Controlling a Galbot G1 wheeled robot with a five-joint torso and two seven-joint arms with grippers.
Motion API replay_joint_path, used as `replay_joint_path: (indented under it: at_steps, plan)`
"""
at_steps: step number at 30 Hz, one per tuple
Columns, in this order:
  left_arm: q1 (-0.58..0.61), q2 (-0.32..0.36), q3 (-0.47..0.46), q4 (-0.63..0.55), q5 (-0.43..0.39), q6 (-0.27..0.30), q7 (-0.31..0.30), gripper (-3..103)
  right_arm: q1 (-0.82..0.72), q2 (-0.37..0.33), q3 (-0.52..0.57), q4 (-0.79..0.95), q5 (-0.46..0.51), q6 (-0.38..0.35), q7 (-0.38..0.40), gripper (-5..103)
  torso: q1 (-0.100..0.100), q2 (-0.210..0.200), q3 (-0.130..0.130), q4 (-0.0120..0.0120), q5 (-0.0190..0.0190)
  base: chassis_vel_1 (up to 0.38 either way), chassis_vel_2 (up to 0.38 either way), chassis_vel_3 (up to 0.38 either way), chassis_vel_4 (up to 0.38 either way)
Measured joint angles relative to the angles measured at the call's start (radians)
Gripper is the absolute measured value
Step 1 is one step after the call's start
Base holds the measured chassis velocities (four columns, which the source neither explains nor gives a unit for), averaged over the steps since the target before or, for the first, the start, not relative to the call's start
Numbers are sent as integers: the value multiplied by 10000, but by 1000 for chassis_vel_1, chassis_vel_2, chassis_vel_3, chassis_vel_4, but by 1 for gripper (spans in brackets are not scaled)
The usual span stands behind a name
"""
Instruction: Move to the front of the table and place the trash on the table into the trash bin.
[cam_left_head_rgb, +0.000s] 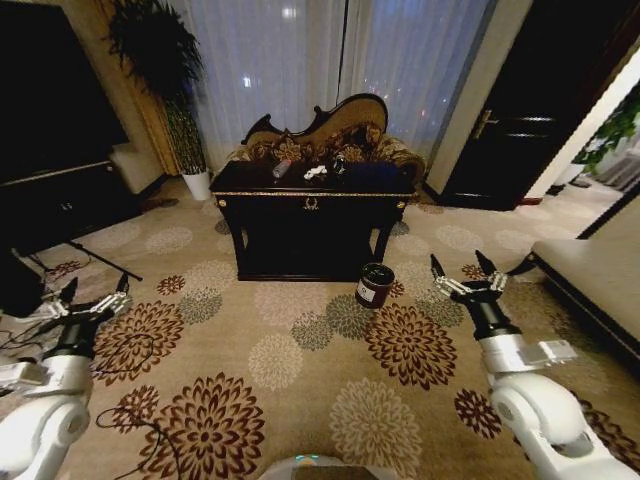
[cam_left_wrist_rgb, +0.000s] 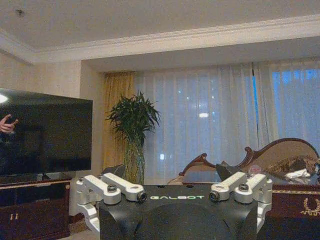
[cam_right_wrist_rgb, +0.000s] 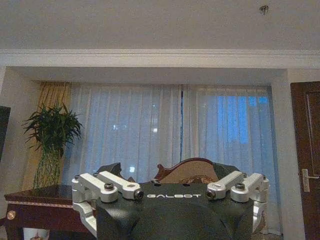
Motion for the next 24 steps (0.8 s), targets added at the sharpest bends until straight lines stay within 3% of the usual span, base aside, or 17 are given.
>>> replay_joint_path:
  at_steps: [24]
  plan:
    - [164, -133, 68, -61, 9, -76, 32, 100, -295, 114, -17, 124, -72, 25, -334, 100, 0, 0, 0, -1, 0, 0, 0, 0, 0]
